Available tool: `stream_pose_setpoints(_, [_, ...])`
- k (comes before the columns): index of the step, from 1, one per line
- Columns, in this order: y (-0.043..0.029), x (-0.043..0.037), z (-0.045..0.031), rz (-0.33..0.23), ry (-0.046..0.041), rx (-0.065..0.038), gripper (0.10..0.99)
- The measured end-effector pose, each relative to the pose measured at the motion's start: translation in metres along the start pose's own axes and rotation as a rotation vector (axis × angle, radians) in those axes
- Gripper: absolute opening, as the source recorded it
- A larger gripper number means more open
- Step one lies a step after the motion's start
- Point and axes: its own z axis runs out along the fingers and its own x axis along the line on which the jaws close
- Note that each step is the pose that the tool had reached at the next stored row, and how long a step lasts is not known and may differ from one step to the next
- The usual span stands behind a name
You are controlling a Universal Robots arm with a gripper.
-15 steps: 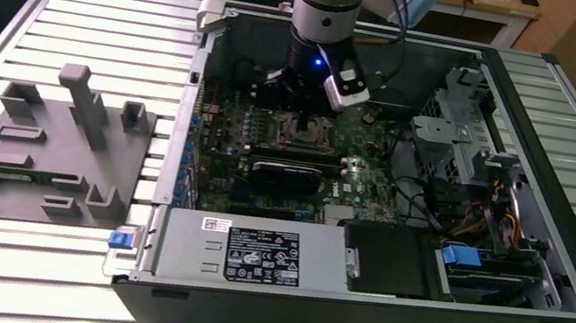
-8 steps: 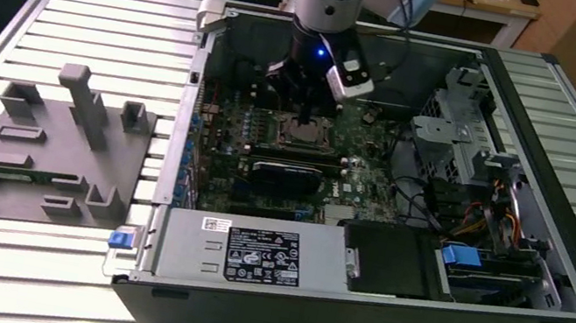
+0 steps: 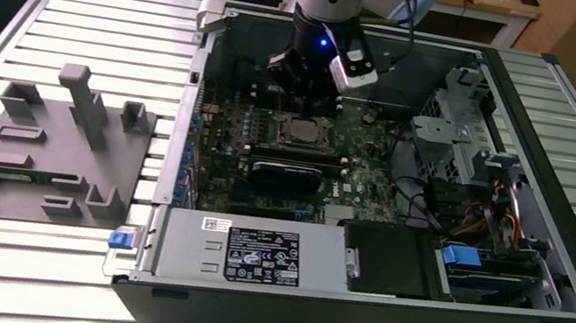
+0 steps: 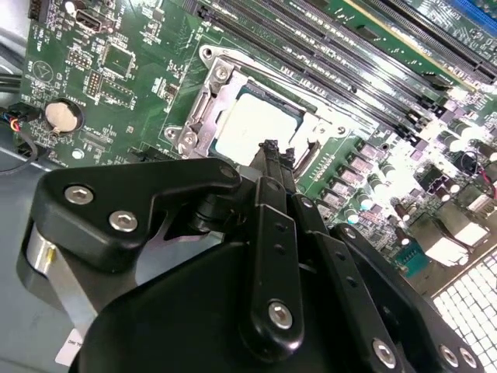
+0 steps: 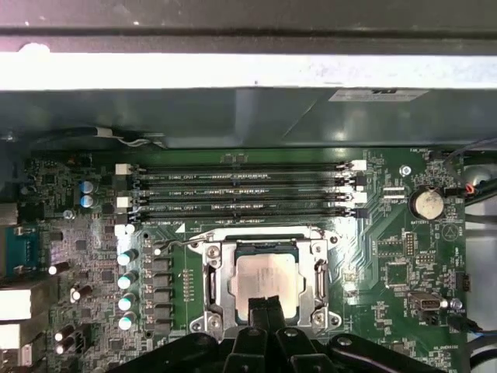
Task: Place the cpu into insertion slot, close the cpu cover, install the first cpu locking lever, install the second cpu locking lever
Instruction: 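Close the cpu cover, then install the first cpu locking lever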
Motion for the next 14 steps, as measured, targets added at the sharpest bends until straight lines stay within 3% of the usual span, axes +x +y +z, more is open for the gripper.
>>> stream_pose_setpoints(14, [-0.0001, 0.0016, -0.0006, 0.0, 0.0002, 0.0, 0.102])
